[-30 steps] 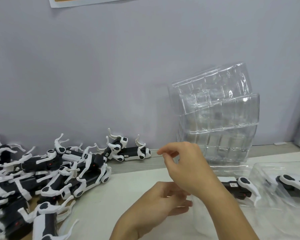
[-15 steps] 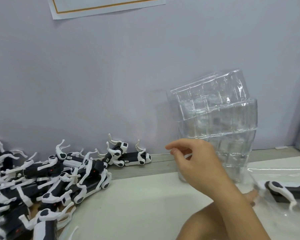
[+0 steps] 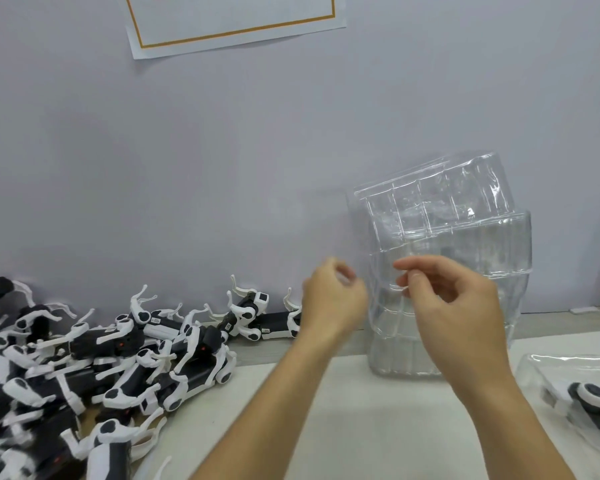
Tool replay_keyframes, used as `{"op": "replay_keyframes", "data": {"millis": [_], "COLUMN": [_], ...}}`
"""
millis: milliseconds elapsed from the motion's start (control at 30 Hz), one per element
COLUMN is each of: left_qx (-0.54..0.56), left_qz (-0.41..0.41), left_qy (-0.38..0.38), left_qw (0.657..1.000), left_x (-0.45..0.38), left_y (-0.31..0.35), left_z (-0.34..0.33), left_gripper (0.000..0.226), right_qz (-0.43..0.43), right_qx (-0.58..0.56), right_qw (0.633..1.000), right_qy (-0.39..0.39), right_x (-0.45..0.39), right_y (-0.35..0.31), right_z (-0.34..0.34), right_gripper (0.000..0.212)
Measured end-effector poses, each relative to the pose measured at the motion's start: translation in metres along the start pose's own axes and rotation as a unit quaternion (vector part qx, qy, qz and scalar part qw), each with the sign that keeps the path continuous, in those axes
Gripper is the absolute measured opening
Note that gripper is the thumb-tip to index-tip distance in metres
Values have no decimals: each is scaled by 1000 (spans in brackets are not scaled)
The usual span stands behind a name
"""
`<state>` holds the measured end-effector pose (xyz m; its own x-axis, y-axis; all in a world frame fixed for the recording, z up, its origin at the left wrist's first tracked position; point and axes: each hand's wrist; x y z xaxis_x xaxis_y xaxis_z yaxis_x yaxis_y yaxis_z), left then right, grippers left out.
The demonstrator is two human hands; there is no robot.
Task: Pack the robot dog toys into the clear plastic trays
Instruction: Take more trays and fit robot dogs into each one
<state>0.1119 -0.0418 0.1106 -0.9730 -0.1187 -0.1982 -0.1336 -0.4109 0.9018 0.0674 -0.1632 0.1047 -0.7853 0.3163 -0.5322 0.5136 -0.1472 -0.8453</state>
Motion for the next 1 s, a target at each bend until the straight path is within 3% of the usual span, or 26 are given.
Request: {"op": "replay_keyframes", "data": {"millis": [67,167,200,267,333,433,600,767,867,1000], "left_qx": [67,66,49,18,2,38,110,163,153,81], "left_qz": [-35,-99,-109,-108,-112,-139,-192,-138,-109,-50], "left_qy": [33,-50,-62,-71,-54,2,79,131,158,181], "left_qw": [997,992,991,991,992,990,972,968,969,979], "left_x": [-13,-28,-34,-38,-38,-34,-6,35,65,98], "left_y": [22,43,49,61,64,61,54,8,-36,-85], "left_z": [12,20,19,15,9,4,33,74,90,88], "left_gripper": [40,80,80,58,33,20,19,23,28,38], "right_qz": [-18,-38,-41,-48,-51,-60,-72,-94,-153,-230], "right_qx": [-8,-1,1,1,1,-4,-6,-48,-100,-95], "right_qw": [1000,999,999,999,999,998,997,994,983,962], "right_qy": [3,-1,-1,0,1,1,-2,-15,-21,-114], "right_x": [0,2,2,2,2,2,3,5,3,6], "right_y": [1,3,4,6,8,12,18,16,15,15], "right_z": [-1,-3,-3,-2,-1,-1,-4,-9,-12,-13], "right_gripper": [33,32,32,32,32,33,30,29,27,35]}}
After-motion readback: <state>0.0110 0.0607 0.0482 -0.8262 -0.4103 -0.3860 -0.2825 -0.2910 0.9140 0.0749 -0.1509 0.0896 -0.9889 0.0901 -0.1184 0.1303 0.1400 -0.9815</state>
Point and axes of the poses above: each hand's wrist, its own x-axis away from the middle knuckle, its own z-axis out of the back of the hand, y = z × x, and after that the axes turned 1 degree about -x, right-handed
